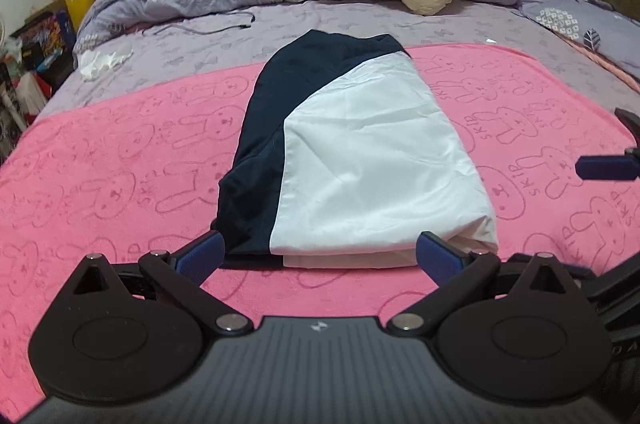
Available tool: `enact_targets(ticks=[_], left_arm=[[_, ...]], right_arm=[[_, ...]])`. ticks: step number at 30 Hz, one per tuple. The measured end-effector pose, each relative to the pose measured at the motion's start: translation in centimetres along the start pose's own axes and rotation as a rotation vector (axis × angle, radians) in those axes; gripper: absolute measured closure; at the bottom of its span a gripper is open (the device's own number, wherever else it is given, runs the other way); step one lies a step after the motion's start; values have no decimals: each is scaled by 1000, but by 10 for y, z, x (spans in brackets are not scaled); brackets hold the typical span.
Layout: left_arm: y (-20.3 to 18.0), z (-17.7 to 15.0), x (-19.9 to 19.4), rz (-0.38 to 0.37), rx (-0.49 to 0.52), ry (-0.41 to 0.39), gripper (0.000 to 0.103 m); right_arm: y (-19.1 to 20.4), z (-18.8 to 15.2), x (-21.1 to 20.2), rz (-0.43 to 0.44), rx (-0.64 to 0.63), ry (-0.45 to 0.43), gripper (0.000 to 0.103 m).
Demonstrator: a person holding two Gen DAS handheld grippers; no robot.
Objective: Fold clothes
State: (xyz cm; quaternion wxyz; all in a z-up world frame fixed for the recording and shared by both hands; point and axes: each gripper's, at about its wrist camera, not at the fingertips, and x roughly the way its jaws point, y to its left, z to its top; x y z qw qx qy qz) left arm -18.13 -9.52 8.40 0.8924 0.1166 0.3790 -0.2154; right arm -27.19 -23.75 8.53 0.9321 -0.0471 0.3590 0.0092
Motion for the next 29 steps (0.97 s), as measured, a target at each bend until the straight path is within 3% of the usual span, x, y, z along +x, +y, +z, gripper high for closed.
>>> enact_targets(ticks=[5,13,21,29], left_arm=[[1,-3,0,17,-35,-3,0],[-7,1,2,-27,3,5,0],[-7,5,8,-54,-42,39,0],[-3,3,9,1,-65,-8,0]], right_arm=[[0,-1,2,0,-4,4,0],[-1,1,5,-1,-2,7,0],[0,3,8,-1,-8,10,0],[-2,2,13,-3,-6,20,0]])
